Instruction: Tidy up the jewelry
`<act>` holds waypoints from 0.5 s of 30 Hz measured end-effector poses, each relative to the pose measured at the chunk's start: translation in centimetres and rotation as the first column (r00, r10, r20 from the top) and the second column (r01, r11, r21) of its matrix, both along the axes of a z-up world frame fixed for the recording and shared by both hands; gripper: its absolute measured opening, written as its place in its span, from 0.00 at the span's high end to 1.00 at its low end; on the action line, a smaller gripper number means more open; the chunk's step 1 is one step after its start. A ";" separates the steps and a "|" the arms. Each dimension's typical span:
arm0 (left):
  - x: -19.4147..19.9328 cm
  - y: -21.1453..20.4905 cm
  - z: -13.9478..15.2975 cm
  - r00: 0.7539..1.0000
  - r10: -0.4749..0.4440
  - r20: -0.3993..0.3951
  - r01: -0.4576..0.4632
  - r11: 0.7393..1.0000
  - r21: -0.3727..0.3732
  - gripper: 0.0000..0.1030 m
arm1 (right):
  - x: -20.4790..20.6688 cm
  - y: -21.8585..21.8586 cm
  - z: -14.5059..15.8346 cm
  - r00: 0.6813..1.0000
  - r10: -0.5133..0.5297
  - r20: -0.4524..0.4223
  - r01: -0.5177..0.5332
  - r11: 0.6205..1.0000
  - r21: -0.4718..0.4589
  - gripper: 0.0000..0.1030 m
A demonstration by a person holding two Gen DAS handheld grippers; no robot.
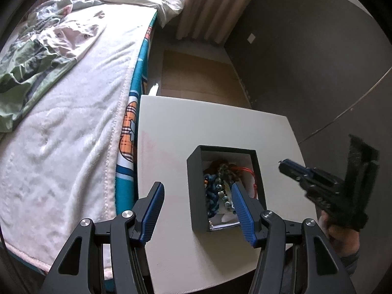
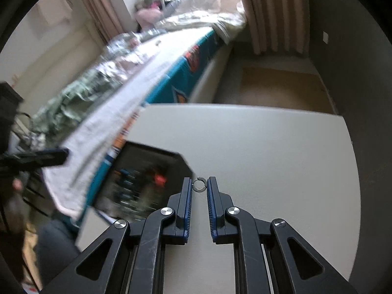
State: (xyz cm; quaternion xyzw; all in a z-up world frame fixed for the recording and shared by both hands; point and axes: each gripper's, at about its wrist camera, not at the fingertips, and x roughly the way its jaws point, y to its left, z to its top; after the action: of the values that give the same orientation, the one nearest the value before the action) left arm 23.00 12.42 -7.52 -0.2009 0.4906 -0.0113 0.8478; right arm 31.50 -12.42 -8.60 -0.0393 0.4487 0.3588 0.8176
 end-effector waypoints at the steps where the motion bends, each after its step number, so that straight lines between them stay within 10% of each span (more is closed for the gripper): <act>1: -0.3 0.0 0.1 1.000 -0.002 0.005 0.002 1.000 0.001 0.43 | -0.5 0.4 0.8 1.000 0.016 0.004 -0.016 0.999 0.030 0.87; 4: -1.0 0.2 0.3 1.000 -0.006 0.013 0.006 1.000 0.005 0.43 | -1.4 1.7 2.0 0.999 0.043 -0.005 -0.043 0.995 0.086 0.86; 8: -2.1 0.3 1.4 0.999 -0.001 0.043 -0.001 1.000 0.030 0.43 | -2.7 2.5 3.1 1.000 0.011 -0.009 -0.010 0.997 0.072 0.33; 10: -2.9 0.2 2.1 0.998 -0.005 0.066 0.002 0.999 0.043 0.43 | -3.4 2.2 3.7 1.000 -0.008 -0.002 0.009 0.997 0.070 0.31; 15: -4.8 -0.4 3.5 0.991 -0.005 0.133 -0.002 0.999 0.053 0.06 | -5.0 0.4 4.9 0.997 -0.081 0.000 0.081 0.995 0.056 0.25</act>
State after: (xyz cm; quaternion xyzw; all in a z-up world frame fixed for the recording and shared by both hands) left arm 18.18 12.06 -4.03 -0.1766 0.4333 -0.0124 0.8837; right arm 26.52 -12.05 -3.65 0.0016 0.4388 0.3378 0.8327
